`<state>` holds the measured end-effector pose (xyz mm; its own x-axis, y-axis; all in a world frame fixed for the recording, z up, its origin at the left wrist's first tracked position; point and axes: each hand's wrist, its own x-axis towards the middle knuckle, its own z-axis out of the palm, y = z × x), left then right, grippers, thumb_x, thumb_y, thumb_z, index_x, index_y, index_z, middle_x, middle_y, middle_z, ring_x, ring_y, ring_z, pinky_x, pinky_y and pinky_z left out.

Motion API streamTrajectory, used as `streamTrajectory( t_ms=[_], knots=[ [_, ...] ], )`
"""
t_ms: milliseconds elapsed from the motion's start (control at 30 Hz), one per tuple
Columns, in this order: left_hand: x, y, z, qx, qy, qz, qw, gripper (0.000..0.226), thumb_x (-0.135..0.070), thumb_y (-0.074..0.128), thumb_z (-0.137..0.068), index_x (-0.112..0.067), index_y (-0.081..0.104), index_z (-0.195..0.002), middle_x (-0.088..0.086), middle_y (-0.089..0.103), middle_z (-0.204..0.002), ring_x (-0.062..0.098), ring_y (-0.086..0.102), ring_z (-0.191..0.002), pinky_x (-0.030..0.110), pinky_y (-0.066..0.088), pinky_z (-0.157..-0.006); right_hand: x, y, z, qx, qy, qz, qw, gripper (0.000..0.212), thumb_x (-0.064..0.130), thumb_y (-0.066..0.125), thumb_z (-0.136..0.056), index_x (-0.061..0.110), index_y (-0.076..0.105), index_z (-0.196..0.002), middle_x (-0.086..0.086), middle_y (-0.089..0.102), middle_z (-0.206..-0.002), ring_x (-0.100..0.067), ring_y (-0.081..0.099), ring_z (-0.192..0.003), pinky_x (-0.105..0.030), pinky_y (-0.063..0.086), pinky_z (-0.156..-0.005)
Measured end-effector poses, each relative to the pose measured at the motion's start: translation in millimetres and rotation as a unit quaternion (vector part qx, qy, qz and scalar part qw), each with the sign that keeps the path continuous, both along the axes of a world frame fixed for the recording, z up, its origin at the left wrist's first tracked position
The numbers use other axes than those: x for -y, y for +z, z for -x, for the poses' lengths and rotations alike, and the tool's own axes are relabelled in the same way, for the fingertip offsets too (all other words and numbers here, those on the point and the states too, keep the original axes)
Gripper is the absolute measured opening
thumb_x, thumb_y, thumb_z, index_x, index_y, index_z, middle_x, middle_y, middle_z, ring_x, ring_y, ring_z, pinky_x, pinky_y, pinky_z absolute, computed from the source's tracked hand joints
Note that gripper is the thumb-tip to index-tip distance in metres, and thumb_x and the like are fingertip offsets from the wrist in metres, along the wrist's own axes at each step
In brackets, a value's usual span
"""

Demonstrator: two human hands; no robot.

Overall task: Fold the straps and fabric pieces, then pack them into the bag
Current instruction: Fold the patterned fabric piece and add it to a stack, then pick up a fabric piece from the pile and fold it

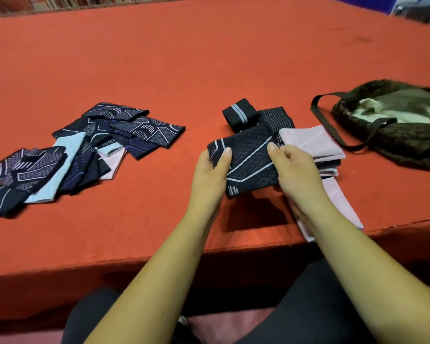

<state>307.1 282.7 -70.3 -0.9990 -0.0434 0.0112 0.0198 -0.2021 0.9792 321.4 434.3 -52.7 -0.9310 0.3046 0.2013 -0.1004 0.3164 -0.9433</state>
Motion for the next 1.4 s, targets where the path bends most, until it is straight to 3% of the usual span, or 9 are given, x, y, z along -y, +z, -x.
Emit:
streamTrajectory(
  t_ms=[100,167,300,500,633,833,1133,1267,1400],
  knots=[
    [-30,16,16,0.017,-0.084,-0.003,0.996,0.045,-0.015,0.068,-0.092,-0.031,0.042,-0.126,0.003,0.072,-0.104,0.019,0.069,-0.085,0.035,0.059,-0.066,-38,16,24,-0.015,-0.051,-0.019,0.998,0.044,0.039,0.055,-0.096,0.006,0.054,-0.069,0.001,0.047,-0.061,-0.011,0.041,-0.058,-0.033,0.037,-0.058],
    [-48,21,30,-0.006,-0.121,0.035,0.992,0.057,-0.009,0.072,-0.086,-0.042,0.042,-0.121,0.009,0.069,-0.106,0.019,0.067,-0.084,0.034,0.057,-0.064,-65,23,39,-0.002,-0.066,-0.03,0.997,0.047,0.044,0.056,-0.092,0.002,0.058,-0.072,-0.003,0.052,-0.063,-0.016,0.047,-0.062,-0.038,0.045,-0.06],
    [-88,28,61,-0.02,-0.09,0.111,0.99,0.033,-0.008,0.069,-0.083,-0.022,0.052,-0.107,0.005,0.063,-0.091,0.006,0.058,-0.062,0.019,0.042,-0.051,-115,29,61,0.065,-0.051,-0.096,0.992,0.037,0.028,0.059,-0.095,-0.008,0.066,-0.087,-0.01,0.05,-0.071,-0.019,0.045,-0.062,-0.026,0.035,-0.051],
    [-132,11,94,-0.034,-0.095,0.275,0.956,0.027,-0.02,0.068,-0.083,-0.022,0.054,-0.105,0.006,0.067,-0.095,0.016,0.061,-0.073,0.037,0.052,-0.072,-162,11,91,0.099,-0.072,-0.123,0.985,0.025,0.018,0.066,-0.089,-0.006,0.068,-0.083,-0.009,0.056,-0.072,-0.02,0.051,-0.068,-0.028,0.04,-0.065],
    [-142,-2,88,-0.119,-0.069,0.419,0.898,0.025,-0.024,0.057,-0.091,-0.021,0.053,-0.115,0.006,0.05,-0.108,0.012,0.053,-0.074,0.02,0.037,-0.066,-168,-10,93,0.112,-0.078,-0.152,0.979,0.02,0.018,0.067,-0.089,-0.001,0.07,-0.084,-0.007,0.064,-0.08,-0.018,0.058,-0.08,-0.026,0.039,-0.071],
    [-133,-15,80,-0.152,-0.052,0.409,0.898,0.022,-0.028,0.054,-0.095,-0.022,0.057,-0.115,-0.004,0.046,-0.089,-0.007,0.045,-0.073,0.009,0.032,-0.063,-170,-18,83,0.079,-0.092,-0.134,0.984,0.02,0.018,0.066,-0.088,-0.001,0.069,-0.084,-0.001,0.056,-0.066,-0.013,0.05,-0.063,-0.026,0.037,-0.057],
    [-93,3,79,-0.12,-0.061,0.383,0.914,0.014,-0.025,0.058,-0.094,-0.019,0.06,-0.107,-0.009,0.054,-0.083,0.005,0.049,-0.074,0.022,0.036,-0.067,-161,17,67,0.056,-0.125,-0.25,0.959,0.018,0.018,0.055,-0.086,0.007,0.069,-0.089,-0.01,0.07,-0.092,-0.03,0.062,-0.095,-0.033,0.044,-0.081],
    [-22,19,83,-0.087,0.006,0.399,0.913,0.007,-0.017,0.058,-0.091,-0.019,0.063,-0.096,-0.008,0.06,-0.082,0.013,0.055,-0.079,0.027,0.04,-0.071,-106,53,66,-0.005,-0.068,-0.222,0.973,0.016,0.016,0.054,-0.086,0.01,0.069,-0.084,-0.006,0.068,-0.084,-0.025,0.062,-0.087,-0.031,0.046,-0.076],
    [65,22,77,-0.022,0.098,0.453,0.886,0.01,-0.014,0.058,-0.089,-0.011,0.067,-0.092,0.001,0.063,-0.086,0.018,0.056,-0.086,0.025,0.033,-0.07,-20,53,84,0.047,0.039,-0.163,0.985,0.019,0.015,0.054,-0.084,0.005,0.066,-0.074,-0.005,0.058,-0.067,-0.021,0.052,-0.068,-0.031,0.042,-0.064]
  ],
)
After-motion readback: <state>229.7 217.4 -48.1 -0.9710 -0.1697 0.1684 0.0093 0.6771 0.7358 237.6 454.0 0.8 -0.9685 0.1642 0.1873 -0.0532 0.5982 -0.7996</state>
